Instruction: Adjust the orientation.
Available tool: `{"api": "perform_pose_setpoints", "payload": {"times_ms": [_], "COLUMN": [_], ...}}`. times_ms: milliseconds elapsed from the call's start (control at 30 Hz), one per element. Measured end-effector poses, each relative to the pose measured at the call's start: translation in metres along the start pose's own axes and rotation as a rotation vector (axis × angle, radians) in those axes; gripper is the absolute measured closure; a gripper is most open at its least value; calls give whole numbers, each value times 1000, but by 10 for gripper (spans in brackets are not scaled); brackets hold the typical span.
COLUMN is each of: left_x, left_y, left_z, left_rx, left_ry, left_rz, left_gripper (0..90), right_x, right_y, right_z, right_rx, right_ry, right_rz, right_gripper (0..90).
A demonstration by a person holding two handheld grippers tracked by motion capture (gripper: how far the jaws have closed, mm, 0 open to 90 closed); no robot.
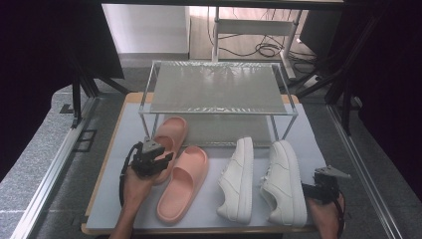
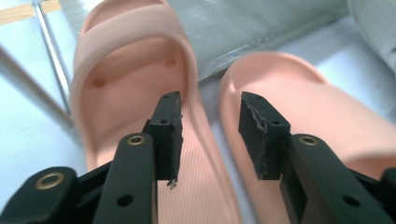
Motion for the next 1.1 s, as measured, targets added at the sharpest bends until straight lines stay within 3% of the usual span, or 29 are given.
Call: {"api": "perform_pose_setpoints", "payload": {"times_ms": [133,333,567,633,867,1100], "left_x": [-14,-33,-52,-57,-60,-53], "left_y": [-2,1,1,1,-3,-7], "left_z": [8,23,47,61,84,88], "left_rx": [22,0,-30,-30,-38,-30], "left_ry": [-1,4,-13,-46,-92,-110], "left_rz": [-21,2,-11,-14,-38,-56], "left_gripper": [614,725,893,896,897,897], "right_x": [0,0,0,0,0,0], "right_y": [0,0,0,0,0,0], "right_z": [0,0,0,0,0,0], "right_rx": [0,0,-1,-1,0,-1], "right_ry": [0,0,0,0,0,0], "right_rz": [0,0,0,0,0,0], "right_gripper": [170,170,170,170,170,170]}}
Point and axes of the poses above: each handheld gripper's, and its own axes: x roughly forward along the jaws, z roughly out of its underside, y roughly to its right, the point moved 10 cm from there along x, roughly forward along the jaws, and after that the axes turned 10 degrees about y, right-handed, at the moved point
